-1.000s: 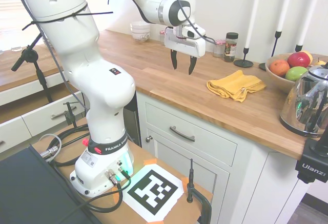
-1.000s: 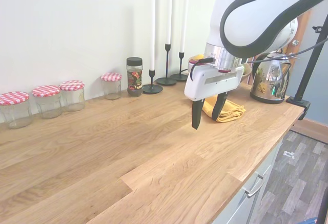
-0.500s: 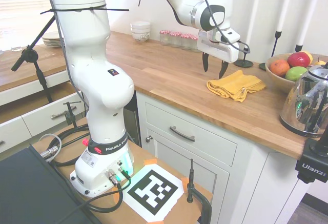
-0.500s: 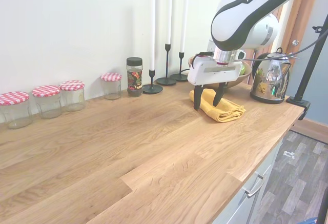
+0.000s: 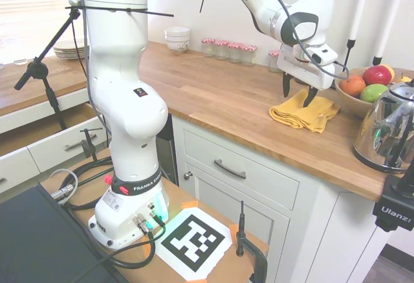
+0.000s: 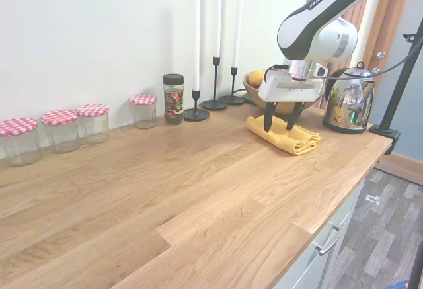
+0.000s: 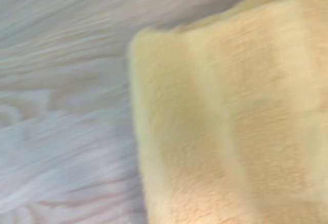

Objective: Wipe the counter

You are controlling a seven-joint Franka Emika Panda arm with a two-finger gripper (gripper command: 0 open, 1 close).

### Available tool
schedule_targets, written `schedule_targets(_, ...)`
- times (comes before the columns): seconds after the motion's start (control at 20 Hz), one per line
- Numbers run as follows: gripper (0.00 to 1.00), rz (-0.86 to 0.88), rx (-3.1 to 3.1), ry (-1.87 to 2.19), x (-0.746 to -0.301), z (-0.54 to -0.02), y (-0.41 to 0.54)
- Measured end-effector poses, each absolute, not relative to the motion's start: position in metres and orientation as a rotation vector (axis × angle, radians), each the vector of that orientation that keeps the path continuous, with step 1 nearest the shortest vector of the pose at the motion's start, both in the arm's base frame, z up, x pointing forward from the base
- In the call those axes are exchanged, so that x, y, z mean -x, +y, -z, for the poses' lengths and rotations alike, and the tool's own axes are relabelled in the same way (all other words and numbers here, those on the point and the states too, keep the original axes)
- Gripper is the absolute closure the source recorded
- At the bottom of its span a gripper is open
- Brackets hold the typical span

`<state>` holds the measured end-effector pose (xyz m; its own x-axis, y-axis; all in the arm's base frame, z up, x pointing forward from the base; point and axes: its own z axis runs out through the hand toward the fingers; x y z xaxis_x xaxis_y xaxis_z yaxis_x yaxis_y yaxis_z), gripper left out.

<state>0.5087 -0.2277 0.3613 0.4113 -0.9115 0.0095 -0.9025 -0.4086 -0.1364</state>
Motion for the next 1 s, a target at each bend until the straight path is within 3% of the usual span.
schedule_targets(0.7,0.00,0.073,2.556,1.662,-0.525,-0.337,-0.239)
schedule_targets(0.75,1.00,0.068,2.556,1.661,-0.526,-0.337,-0.239)
schedule_targets(1.0,1.00,0.055,2.540,1.637,-0.525,-0.336,-0.239)
